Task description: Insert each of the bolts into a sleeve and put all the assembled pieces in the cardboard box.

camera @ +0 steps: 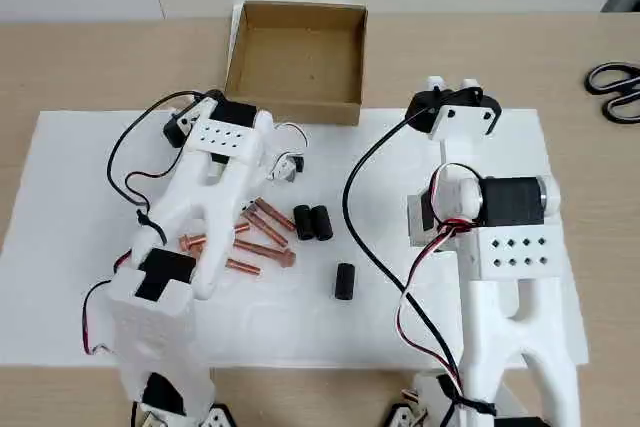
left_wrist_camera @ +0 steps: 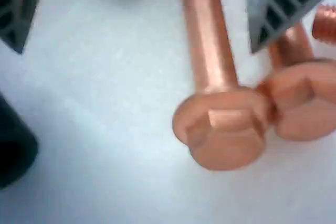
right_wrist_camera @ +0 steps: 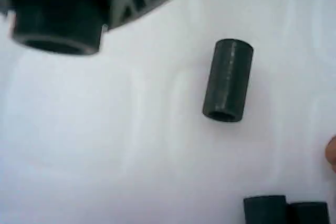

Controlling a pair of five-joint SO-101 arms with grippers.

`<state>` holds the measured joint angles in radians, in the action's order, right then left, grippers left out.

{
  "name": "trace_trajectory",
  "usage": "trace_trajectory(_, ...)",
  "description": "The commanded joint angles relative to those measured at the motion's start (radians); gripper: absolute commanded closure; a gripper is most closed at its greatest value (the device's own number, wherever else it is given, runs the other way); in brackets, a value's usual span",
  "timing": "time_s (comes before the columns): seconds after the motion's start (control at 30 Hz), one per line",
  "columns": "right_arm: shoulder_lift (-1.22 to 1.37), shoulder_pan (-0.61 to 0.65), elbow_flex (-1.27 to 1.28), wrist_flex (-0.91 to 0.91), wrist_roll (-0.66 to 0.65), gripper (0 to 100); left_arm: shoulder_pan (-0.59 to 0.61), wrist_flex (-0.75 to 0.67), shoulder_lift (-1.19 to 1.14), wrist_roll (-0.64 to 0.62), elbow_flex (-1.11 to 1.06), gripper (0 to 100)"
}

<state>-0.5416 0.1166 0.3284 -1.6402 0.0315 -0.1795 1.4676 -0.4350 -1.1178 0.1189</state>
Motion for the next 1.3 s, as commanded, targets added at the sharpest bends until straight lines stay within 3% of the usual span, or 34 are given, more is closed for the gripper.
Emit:
trace_trajectory(0.0, -0.027, -0.007, -0.005, 0.007, 0.005, 99.5, -0.002, -0.031, 0.003, -0.009, 0.035, 74)
trace_trajectory(0.17, -0.028, -0.007, -0.005, 0.007, 0.005, 99.5, -0.009, -0.089, 0.003, -0.011, -0.005, 74)
trace_trajectory(0.7, -0.028, -0.007, -0.005, 0.007, 0.005, 99.5, -0.006, -0.035, -0.064, -0.011, -0.015, 74)
trace_trajectory(0.83, -0.031, -0.007, -0.005, 0.007, 0.005, 99.5, -0.002, -0.041, -0.14, -0.011, -0.008, 80)
trace_trajectory(1.03, -0.028, -0.007, -0.005, 0.007, 0.005, 99.5, -0.002, -0.043, -0.152, -0.009, 0.016, 99)
trace_trajectory(1.27, -0.028, -0.007, -0.005, 0.007, 0.005, 99.5, -0.008, -0.041, -0.152, -0.009, 0.093, 100)
